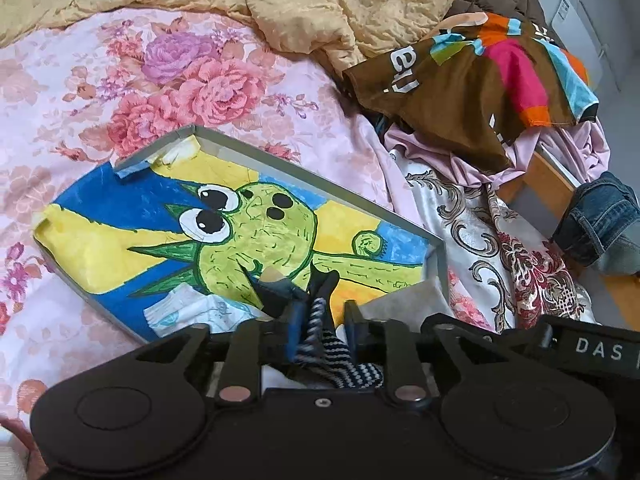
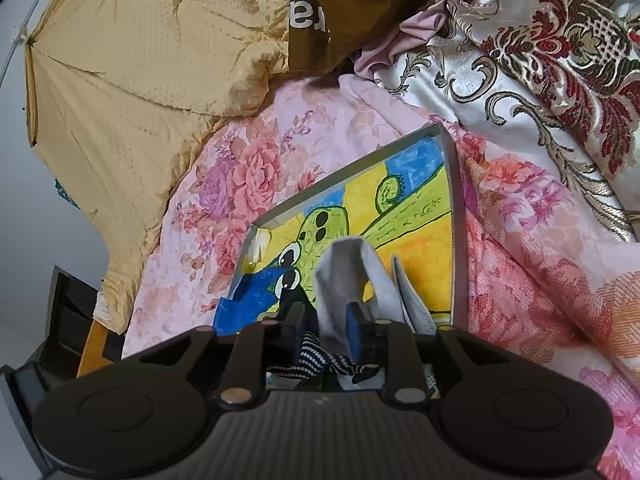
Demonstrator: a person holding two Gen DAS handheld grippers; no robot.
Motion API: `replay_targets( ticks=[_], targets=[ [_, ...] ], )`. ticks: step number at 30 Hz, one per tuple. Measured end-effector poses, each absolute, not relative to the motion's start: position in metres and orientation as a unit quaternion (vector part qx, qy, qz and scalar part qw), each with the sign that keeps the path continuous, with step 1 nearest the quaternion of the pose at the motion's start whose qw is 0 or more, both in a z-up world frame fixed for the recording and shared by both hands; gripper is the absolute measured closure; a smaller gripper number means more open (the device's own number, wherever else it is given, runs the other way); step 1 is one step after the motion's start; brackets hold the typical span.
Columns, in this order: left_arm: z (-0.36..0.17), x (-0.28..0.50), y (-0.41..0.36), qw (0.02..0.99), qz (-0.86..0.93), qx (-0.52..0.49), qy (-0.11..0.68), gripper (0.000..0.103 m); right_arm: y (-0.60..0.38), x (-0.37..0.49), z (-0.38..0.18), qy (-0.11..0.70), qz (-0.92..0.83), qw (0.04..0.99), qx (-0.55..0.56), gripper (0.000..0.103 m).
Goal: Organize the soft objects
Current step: 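Carry both socks to the green frog tray and lower them in, then open both tools to release the socks into the frog tray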
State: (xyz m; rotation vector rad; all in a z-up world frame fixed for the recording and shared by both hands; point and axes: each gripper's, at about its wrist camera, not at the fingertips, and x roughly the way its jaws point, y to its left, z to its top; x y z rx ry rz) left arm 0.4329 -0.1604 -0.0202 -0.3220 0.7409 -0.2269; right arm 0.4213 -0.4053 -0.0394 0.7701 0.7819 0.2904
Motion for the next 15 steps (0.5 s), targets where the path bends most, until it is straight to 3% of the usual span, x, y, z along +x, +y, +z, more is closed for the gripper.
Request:
replay_targets(
  ticks=[8,15],
  targets=[
    [-0.003,0.405,-0.14,0.923,-0.091,-0.163,0.337,0.037,-0.403,0.41,-0.027,0.36,0.14,0.855,0.346,0.056],
    [0.023,0.369,-0.12,0.933,-0.08,-0.176,0.302,0.021,-0.398,0.382,0.002,0.32,0.141,0.886,0.304,0.038]
  ],
)
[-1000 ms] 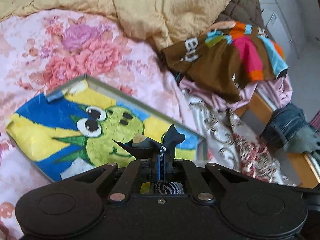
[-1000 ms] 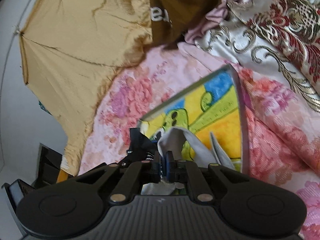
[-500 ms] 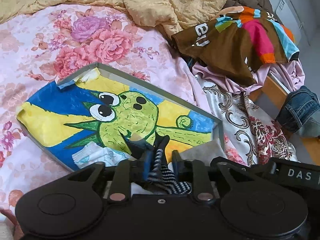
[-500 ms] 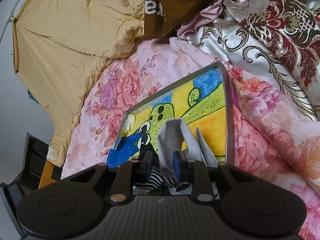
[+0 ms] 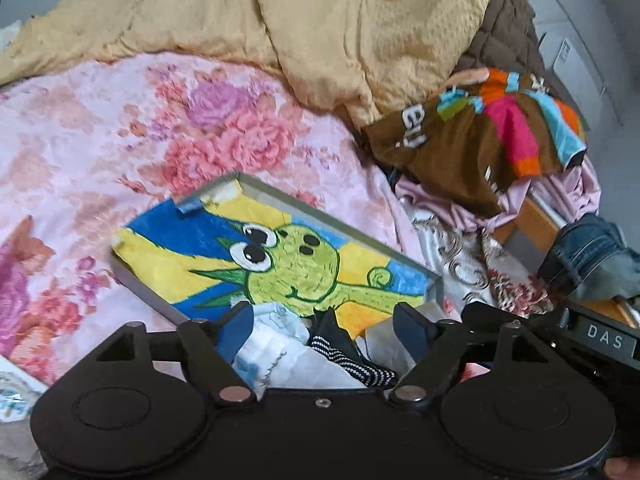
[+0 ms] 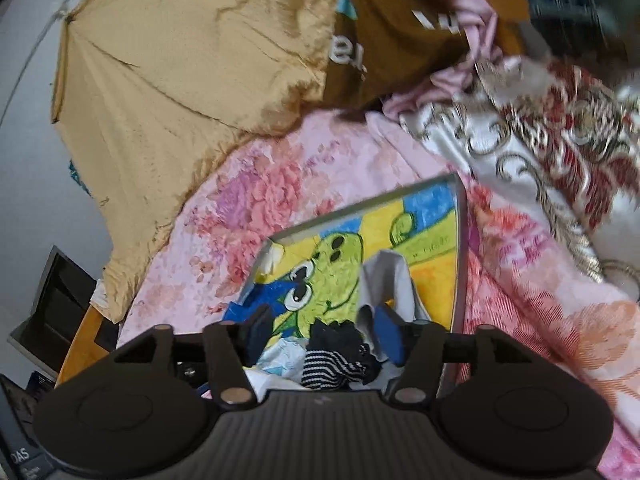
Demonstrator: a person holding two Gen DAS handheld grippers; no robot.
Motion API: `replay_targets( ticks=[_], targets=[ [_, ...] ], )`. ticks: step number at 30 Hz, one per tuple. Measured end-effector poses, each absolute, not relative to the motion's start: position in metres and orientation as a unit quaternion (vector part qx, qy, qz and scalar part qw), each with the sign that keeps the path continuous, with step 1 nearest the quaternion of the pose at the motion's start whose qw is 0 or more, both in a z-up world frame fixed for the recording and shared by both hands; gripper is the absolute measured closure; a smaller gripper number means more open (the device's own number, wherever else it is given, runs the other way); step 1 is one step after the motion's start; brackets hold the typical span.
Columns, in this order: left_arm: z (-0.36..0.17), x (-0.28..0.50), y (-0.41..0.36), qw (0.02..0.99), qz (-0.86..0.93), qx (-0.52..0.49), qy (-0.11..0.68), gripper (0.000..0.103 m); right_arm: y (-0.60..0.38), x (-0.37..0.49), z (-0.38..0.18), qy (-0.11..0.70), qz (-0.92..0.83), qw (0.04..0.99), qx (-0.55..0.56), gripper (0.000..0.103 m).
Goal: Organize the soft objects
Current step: 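Open both tools to release the socks into the frog tray, then move both open tools back over the pile of soft items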
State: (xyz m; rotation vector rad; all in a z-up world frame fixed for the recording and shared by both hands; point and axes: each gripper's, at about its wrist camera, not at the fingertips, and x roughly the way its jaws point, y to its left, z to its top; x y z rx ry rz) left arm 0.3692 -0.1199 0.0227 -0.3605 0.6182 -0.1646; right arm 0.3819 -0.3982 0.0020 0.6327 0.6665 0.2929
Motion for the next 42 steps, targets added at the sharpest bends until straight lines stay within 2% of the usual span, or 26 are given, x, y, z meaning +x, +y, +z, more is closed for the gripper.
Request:
replay_targets(
  ticks=[5,11,17,25,32,42],
  targets=[
    [0.044,0.337,-0.11,0.945,-0.093,-0.177,0.259,0.008,-0.39,0.351,0.025,0.282,0.134,0.914,0.258,0.017],
    [0.062,0.286,-0.101,0.965,-0.082,-0.159,0.193,0.001,-0.372,0.304,0.051,0.231,0.119,0.946,0.194,0.009],
    [0.072,0.244,-0.083,0.97,-0.077,-0.155,0.171,0.001,-0.35,0.261,0.07,0.185,0.113,0.963,0.157,0.0],
    [0.079,0.181,-0.056,0.982,-0.053,-0.133,0.124,0.001,-0.341,0.212,0.061,0.16,0.099,0.97,0.151,0.0],
    [0.073,0.14,-0.033,0.982,-0.048,-0.128,0.127,0.001,-0.335,0.17,0.057,0.139,0.089,0.976,0.142,0.0],
    [0.047,0.091,-0.011,0.983,-0.06,-0.095,0.144,0.001,-0.305,0.122,0.047,0.151,0.09,0.979,0.102,0.0]
  ],
)
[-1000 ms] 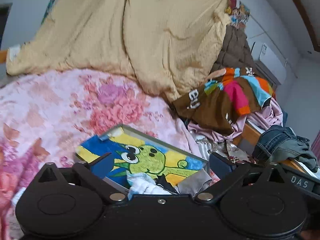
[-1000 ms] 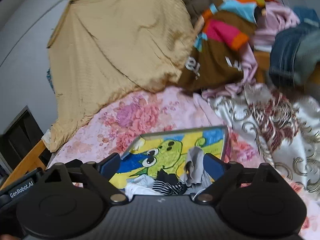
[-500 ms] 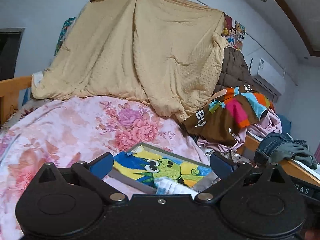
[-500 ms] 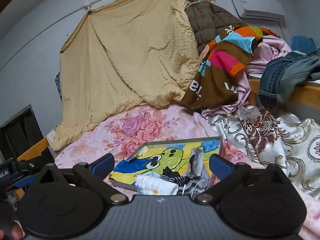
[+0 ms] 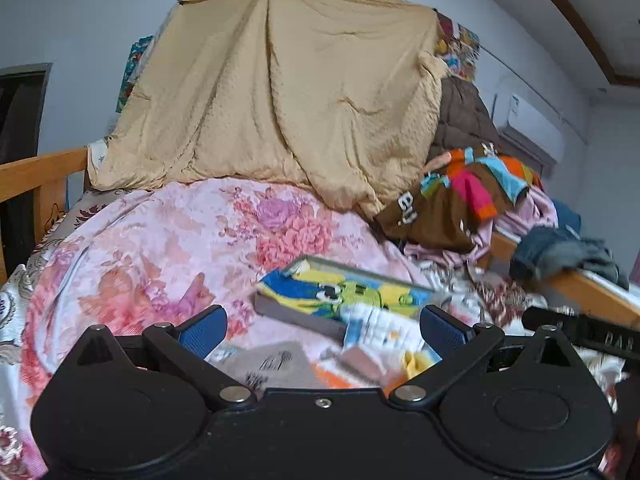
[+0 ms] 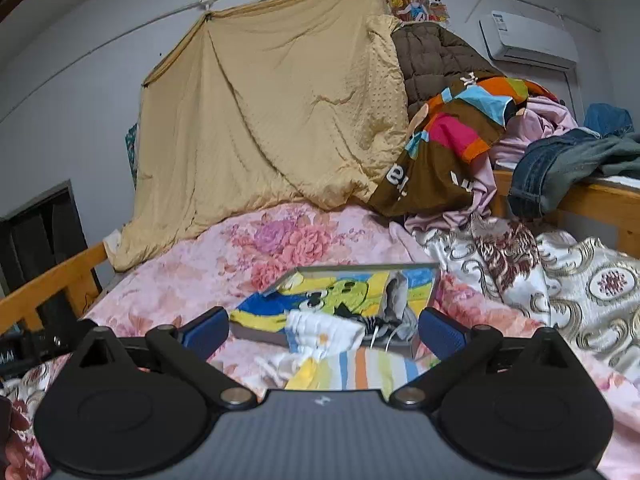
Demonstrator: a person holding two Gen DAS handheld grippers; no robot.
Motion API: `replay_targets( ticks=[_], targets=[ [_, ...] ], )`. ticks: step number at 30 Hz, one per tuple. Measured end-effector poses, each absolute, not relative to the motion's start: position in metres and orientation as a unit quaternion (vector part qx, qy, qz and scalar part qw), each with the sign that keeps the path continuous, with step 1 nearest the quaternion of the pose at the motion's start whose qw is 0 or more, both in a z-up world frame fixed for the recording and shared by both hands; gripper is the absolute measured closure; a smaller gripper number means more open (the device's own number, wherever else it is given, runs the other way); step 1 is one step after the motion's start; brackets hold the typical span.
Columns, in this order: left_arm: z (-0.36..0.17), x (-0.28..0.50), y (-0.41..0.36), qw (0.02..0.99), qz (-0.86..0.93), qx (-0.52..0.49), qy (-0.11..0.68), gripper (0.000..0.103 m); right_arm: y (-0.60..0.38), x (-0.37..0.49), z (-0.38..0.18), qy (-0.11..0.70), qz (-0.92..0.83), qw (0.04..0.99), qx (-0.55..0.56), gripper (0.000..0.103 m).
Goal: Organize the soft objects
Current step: 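Move both open tools back over the pile of soft items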
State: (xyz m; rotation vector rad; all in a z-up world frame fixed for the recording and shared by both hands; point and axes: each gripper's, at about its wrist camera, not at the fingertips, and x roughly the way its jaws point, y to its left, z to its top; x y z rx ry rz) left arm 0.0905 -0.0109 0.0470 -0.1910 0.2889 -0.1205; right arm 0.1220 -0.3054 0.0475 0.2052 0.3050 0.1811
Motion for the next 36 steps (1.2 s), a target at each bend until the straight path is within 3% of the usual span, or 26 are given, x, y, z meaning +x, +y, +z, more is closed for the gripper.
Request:
replay_targets(
  ticks=[17,36],
  targets=[
    [-0.004,0.076,-0.01,0.966,-0.075,-0.076,0.236,0.001,-0.273,0.109,0.013,0.273,0.094,0.956,0.051,0.0],
    [-0.022,0.119,-0.013,0.954,-0.051,-0.061,0.289,0.001,-0.255,0.142,-0.003,0.313,0.123,0.941,0.034,0.0]
  ],
)
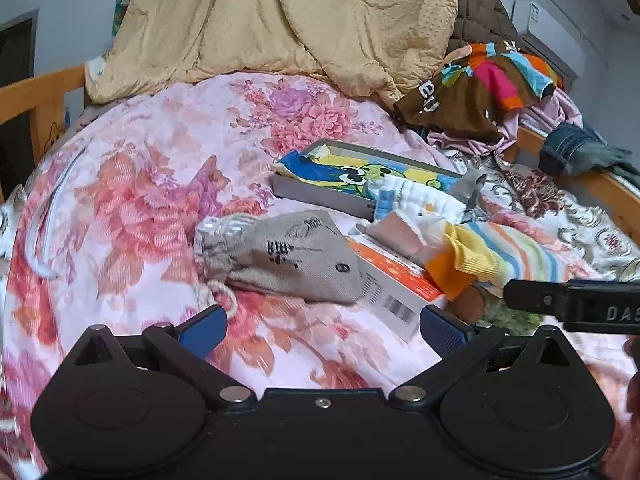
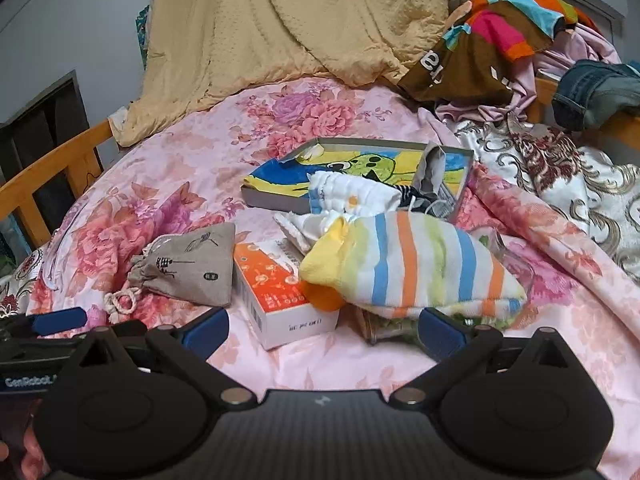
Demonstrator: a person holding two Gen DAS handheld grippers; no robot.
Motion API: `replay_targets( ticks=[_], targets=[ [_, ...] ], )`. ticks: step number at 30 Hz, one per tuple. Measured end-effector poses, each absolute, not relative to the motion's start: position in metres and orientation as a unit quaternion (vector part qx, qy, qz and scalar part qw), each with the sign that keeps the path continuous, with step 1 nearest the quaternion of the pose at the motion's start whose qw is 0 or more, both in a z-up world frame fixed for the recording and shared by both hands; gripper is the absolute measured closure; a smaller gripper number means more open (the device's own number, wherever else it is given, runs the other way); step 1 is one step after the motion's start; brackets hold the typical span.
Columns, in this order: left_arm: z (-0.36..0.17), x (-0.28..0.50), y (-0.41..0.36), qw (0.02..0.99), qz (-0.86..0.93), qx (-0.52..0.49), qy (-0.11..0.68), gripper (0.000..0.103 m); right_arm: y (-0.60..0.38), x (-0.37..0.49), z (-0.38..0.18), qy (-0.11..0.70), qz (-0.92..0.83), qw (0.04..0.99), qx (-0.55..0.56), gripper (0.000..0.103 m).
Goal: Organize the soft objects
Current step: 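Move both open tools back over the pile of soft items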
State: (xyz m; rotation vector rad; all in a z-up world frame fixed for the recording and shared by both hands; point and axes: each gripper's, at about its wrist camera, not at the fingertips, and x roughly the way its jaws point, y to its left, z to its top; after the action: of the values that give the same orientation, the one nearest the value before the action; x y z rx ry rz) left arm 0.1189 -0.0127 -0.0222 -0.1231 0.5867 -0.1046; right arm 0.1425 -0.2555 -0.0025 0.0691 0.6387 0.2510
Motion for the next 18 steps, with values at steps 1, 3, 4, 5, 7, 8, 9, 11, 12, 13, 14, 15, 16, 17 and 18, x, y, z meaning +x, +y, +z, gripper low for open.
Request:
replay_targets(
  ticks=[1,3,4,5,7,8,9,11,12,13,14,15,16,17,18],
  targets=[
    [-0.023,0.124,-0.013,0.955,-0.053,-0.054,0.288,0.001,-0.254,0.146,-0.002,0.312,0.125,0.941,0.03,0.0],
    [-0.024,0.133,-0.012,0.955,-0.056,-0.051,0.288,0.001,-0.249,0.155,-0.002,0.312,0.131,0.941,0.019,0.0],
    [-0.025,0.137,-0.011,0.954,-0.056,-0.054,0.288,0.001,-0.247,0.16,-0.002,0.312,0.135,0.94,0.013,0.0],
    [-0.026,0.141,-0.01,0.954,-0.056,-0.06,0.29,0.001,-0.245,0.165,-0.001,0.311,0.14,0.94,0.009,0.0],
    [-0.027,0.149,-0.008,0.952,-0.061,-0.072,0.291,0.001,-0.24,0.176,0.0,0.309,0.152,0.939,0.003,0.0],
    [-0.028,0.153,-0.007,0.952,-0.063,-0.075,0.291,0.001,-0.238,0.182,0.0,0.306,0.156,0.939,0.001,0.0],
    [-0.03,0.158,-0.006,0.952,-0.064,-0.073,0.29,0.001,-0.236,0.189,0.001,0.304,0.16,0.939,0.0,0.0],
    [-0.032,0.167,-0.006,0.954,-0.065,-0.062,0.285,0.001,-0.233,0.203,0.002,0.3,0.165,0.939,-0.004,0.0],
    [-0.034,0.172,-0.006,0.956,-0.066,-0.055,0.281,0.001,-0.231,0.211,0.002,0.296,0.166,0.94,-0.007,0.0],
    [-0.036,0.178,-0.005,0.958,-0.066,-0.049,0.276,0.001,-0.229,0.217,0.002,0.293,0.17,0.941,-0.012,0.0],
    [-0.038,0.183,-0.003,0.958,-0.066,-0.045,0.274,0.001,-0.227,0.223,0.002,0.289,0.176,0.941,-0.02,0.0],
    [-0.041,0.189,-0.002,0.958,-0.067,-0.044,0.274,0.001,-0.225,0.228,0.002,0.283,0.182,0.941,-0.03,0.0],
    [-0.043,0.194,0.001,0.958,-0.072,-0.046,0.275,0.001,-0.222,0.233,0.001,0.276,0.187,0.942,-0.041,0.0],
    [-0.046,0.198,0.003,0.957,-0.08,-0.047,0.276,0.001,-0.218,0.236,0.001,0.271,0.193,0.942,-0.05,0.0],
    [-0.049,0.201,0.006,0.956,-0.087,-0.048,0.275,0.001,-0.215,0.239,0.0,0.268,0.202,0.94,-0.059,0.001]
  ],
)
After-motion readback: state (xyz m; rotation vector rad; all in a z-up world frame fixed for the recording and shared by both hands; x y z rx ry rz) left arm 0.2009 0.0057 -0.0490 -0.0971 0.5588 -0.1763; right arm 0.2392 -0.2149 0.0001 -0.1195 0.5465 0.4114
